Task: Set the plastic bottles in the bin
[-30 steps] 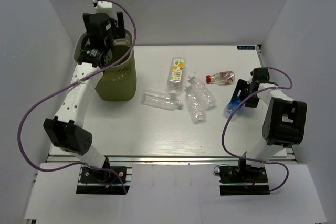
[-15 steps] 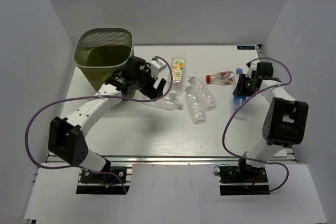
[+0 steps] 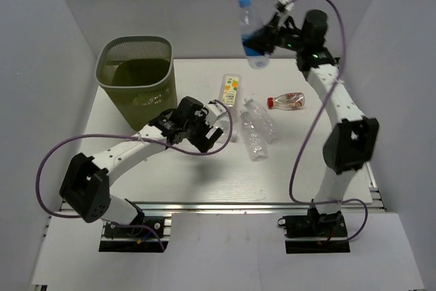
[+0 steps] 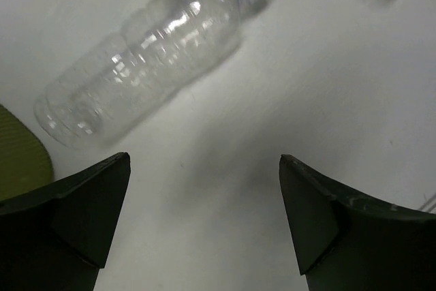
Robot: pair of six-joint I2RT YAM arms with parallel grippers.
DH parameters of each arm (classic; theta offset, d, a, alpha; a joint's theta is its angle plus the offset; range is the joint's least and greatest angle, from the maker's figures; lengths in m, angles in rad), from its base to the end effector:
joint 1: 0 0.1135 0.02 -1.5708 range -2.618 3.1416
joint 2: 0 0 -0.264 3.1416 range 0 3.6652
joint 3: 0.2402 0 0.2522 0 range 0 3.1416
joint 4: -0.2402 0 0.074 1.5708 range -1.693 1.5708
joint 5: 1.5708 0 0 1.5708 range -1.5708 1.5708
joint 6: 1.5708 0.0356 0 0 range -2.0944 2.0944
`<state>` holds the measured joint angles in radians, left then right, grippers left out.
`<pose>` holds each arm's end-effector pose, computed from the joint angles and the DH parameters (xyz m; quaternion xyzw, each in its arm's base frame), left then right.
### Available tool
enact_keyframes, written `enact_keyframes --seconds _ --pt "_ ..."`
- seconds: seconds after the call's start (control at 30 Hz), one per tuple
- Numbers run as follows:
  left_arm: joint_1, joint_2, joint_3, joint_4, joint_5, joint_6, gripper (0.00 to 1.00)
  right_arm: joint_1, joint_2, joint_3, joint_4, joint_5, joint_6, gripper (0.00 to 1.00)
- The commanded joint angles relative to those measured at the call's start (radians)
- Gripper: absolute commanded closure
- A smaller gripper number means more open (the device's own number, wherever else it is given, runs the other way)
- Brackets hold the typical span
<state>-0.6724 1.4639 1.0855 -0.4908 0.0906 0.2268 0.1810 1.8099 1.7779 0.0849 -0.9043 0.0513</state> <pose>0.2423 -0.1970 0.2576 0.4217 0.8381 -0.1173 0.3254 0.4132 0.1041 0.4272 -0.3564 0.5972 0.3743 0.6134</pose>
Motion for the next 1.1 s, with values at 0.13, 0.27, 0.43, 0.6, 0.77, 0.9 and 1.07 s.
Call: enact_keyframes --seconds 0.13,0.27,0.43,0.6,0.77,0.9,1.07 --pt "-0.068 -0.262 -0.16 0.0 -0.045 -0.188 0.0 0.239 0.345 0.472 0.498 0.075 0.395 0.95" --pt "-0.09 -0.304 -0.185 -0.031 -0.067 -0.265 0.0 0.333 0.451 0.615 0.582 0.176 0.411 0.94" --pt "-0.121 -0.316 -0.194 -0.04 -0.077 -0.303 0.0 0.449 0.448 0.558 0.676 0.267 0.343 0.91" --pt "-0.151 -0.306 -0.194 -0.04 -0.077 -0.355 0.0 0.538 0.554 0.69 0.681 0.422 0.272 0.91" --pt "-0.17 -0.306 -0.174 -0.049 -0.086 -0.421 0.0 0.629 0.598 0.681 0.708 0.536 0.187 0.79" --pt "-0.179 -0.326 -0.183 -0.009 -0.086 -0.513 0.0 0.663 0.655 0.689 0.717 0.571 0.096 0.63" --pt "-0.19 -0.367 -0.222 0.009 -0.1 -0.618 0.0 0.669 0.664 0.69 0.724 0.61 0.055 0.1"
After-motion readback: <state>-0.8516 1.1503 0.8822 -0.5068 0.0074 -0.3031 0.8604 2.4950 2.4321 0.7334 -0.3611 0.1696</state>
